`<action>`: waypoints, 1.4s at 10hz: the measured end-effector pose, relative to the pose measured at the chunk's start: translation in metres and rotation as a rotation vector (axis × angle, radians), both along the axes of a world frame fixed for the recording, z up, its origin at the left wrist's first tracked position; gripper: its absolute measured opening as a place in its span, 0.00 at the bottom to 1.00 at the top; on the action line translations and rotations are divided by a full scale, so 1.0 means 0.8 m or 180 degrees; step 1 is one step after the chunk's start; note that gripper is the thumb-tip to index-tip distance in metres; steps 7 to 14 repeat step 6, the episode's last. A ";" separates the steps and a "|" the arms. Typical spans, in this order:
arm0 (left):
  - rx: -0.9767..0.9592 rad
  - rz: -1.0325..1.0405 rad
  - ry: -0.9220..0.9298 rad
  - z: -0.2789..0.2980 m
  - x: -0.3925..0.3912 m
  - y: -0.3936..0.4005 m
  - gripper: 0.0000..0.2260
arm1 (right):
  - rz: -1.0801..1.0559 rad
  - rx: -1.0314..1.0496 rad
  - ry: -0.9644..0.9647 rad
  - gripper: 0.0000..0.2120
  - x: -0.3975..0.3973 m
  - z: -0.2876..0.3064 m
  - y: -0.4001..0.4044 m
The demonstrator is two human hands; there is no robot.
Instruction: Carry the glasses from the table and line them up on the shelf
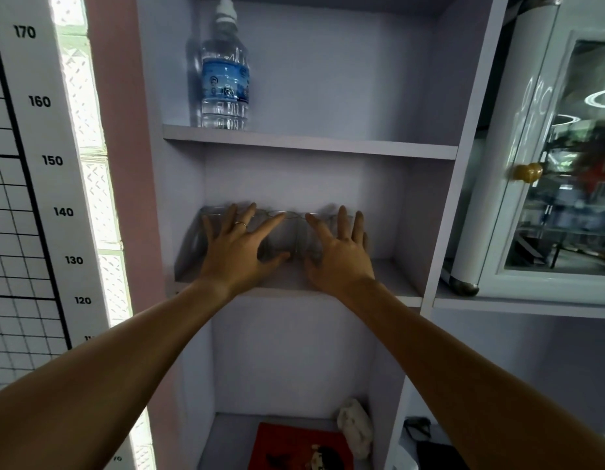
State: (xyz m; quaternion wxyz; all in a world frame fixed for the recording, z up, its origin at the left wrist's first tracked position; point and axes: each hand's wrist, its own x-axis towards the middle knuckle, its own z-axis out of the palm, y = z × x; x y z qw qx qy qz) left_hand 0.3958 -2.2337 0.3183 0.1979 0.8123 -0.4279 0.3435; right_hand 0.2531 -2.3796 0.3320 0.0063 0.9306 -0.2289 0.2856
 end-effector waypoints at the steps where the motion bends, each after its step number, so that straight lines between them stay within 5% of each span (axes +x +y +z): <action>1: 0.0092 0.0026 0.0083 0.002 -0.003 0.001 0.34 | 0.0033 0.0028 0.0088 0.36 -0.004 0.004 0.000; 6: -0.0016 -0.0118 0.0142 -0.015 -0.058 0.066 0.28 | 0.0338 -0.0001 -0.0562 0.28 -0.082 -0.028 0.048; 14: -0.0016 -0.0118 0.0142 -0.015 -0.058 0.066 0.28 | 0.0338 -0.0001 -0.0562 0.28 -0.082 -0.028 0.048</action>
